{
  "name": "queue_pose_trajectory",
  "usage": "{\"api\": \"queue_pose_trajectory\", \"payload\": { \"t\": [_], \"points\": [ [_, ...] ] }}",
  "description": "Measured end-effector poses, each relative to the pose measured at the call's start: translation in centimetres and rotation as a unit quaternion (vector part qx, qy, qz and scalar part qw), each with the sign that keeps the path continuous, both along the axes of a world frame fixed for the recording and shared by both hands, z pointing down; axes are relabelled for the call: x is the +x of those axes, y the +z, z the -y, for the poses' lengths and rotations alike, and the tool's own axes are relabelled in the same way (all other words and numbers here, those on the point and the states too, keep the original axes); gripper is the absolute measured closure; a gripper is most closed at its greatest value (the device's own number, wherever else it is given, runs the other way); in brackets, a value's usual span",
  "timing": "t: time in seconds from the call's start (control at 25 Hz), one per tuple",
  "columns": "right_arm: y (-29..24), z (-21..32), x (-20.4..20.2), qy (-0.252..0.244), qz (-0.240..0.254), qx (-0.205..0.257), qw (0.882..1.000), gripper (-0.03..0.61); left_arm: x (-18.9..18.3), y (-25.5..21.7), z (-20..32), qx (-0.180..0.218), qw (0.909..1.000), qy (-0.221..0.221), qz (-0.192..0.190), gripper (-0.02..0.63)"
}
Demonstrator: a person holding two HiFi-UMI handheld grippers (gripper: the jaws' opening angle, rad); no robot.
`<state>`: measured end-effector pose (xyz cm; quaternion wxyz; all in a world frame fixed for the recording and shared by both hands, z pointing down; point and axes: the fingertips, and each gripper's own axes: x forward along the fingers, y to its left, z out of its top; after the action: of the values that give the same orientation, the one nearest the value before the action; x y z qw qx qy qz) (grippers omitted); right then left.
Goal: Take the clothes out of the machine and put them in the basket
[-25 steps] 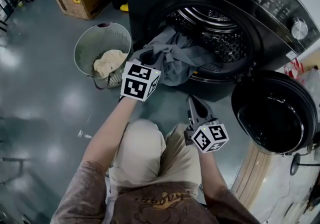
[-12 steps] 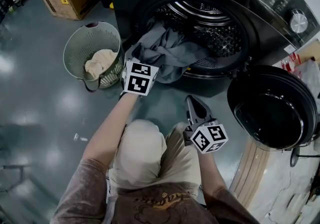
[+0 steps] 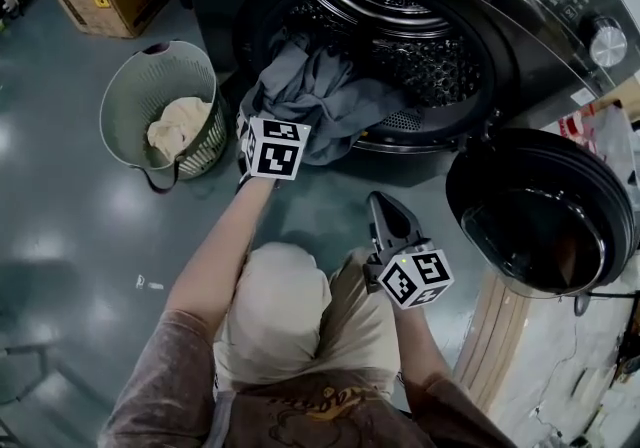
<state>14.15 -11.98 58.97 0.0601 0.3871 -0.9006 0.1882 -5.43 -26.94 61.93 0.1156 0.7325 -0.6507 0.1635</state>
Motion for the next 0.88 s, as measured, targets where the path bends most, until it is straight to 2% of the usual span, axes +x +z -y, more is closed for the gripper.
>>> {"api": "queue_pose_trajectory", "payload": {
  "t": [0.4,0.44,0.48,0.52,0.64,0.8,0.88],
  "points": [
    [1.0,0.8,-0.2,-0.002,-0.009,-0.009,1.0,0.581,-0.2,1.0,0.5,0.007,0.9995,-0.03,0.006,0.136],
    [1.1,0.7,-0.2,-0.003,-0.009,-0.01,1.0,0.581,-0.4,1.1,0.4,0.002,0.9993,-0.036,0.006,0.162],
    [1.1,0.7,-0.3,-0.003,-0.008,-0.011,1.0,0.581,-0.7,1.3,0.4,-0.003,0.9991,-0.042,0.005,0.232],
    [1.1,0.8,-0.3,-0.003,-0.007,-0.011,1.0,0.581,-0.9,1.4,0.3,-0.009,0.9989,-0.047,0.001,0.273],
    [1.1,0.6,-0.1,-0.001,-0.006,-0.012,1.0,0.581,-0.9,1.8,0.0,-0.022,0.9984,-0.05,-0.015,0.34],
    [0.9,0.4,0.0,0.001,-0.006,-0.01,1.0,0.581,-1.0,1.9,-0.2,-0.03,0.9979,-0.051,-0.028,0.398],
    [0.7,0.3,0.1,0.002,-0.006,-0.007,1.0,0.581,-0.9,1.7,-0.5,-0.028,0.9978,-0.048,-0.037,0.461]
  ]
}}
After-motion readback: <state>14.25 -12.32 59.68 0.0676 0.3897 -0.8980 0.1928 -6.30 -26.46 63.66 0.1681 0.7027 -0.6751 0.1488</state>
